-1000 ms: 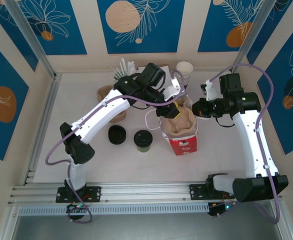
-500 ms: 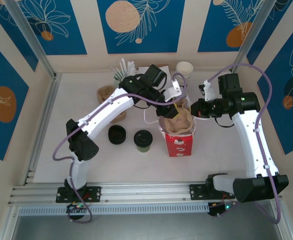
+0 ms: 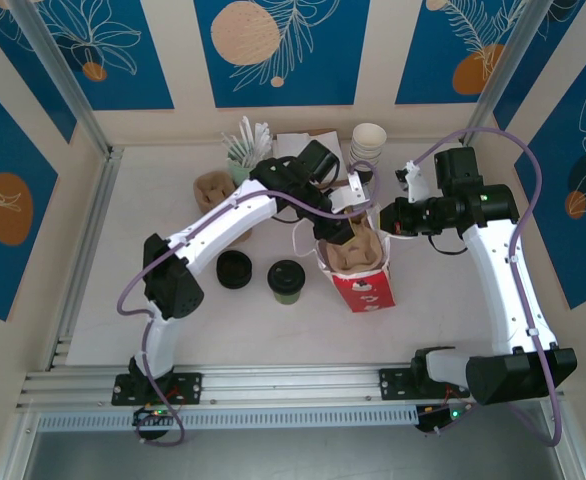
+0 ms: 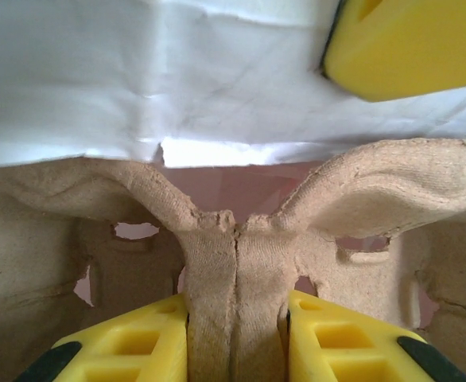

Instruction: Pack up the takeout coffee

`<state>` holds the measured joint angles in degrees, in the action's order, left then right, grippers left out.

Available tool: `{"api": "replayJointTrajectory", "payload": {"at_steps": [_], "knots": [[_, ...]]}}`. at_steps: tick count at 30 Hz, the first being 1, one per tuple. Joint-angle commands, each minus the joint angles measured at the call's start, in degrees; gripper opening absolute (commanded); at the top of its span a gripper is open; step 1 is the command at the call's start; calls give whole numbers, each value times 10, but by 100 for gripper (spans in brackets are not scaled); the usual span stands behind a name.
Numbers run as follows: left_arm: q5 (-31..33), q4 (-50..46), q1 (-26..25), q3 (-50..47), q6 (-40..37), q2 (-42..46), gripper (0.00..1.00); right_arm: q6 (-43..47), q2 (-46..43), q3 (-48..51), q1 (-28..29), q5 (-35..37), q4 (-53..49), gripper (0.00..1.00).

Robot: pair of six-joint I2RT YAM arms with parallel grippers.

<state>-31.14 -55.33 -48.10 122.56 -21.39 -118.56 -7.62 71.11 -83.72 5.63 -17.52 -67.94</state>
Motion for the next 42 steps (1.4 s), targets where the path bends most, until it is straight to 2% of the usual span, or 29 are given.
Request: {"api": "replayJointTrajectory", "payload": {"at_steps": [1,3,6,11,14,17,20,25,27,34,38,42], "knots": [[11,19,-10,-20,-13,-3,28,1,5,9,1,-29,11,0],[16,29,-14,-26,-12,-3,28,-1,8,11,0,-29,15,1],[27,42,-18,-29,-5,-5,28,-10,10,11,-5,-27,18,8],[29,67,-19,-34,25,-8,28,-54,-1,-5,-30,-20,12,23],[39,76,-19,-34,45,-9,28,-89,-18,-24,-66,-8,-12,34],[46,80,-18,-34,61,-13,28,-120,-45,-33,-111,-11,-34,38],[52,80,-18,-26,81,-18,28,-154,-78,-32,-145,-46,-38,39],[64,77,-19,-12,119,-25,28,-190,-126,-9,-149,-114,-51,39],[66,75,-18,-12,121,-25,28,-198,-146,4,-147,-121,-65,39],[70,56,-18,13,117,-40,28,-196,-186,18,-134,-26,-106,44],[63,55,-19,23,121,-42,28,-188,-192,1,-141,74,-102,56],[57,57,-18,23,125,-40,28,-191,-182,5,-153,81,-57,65]]}}
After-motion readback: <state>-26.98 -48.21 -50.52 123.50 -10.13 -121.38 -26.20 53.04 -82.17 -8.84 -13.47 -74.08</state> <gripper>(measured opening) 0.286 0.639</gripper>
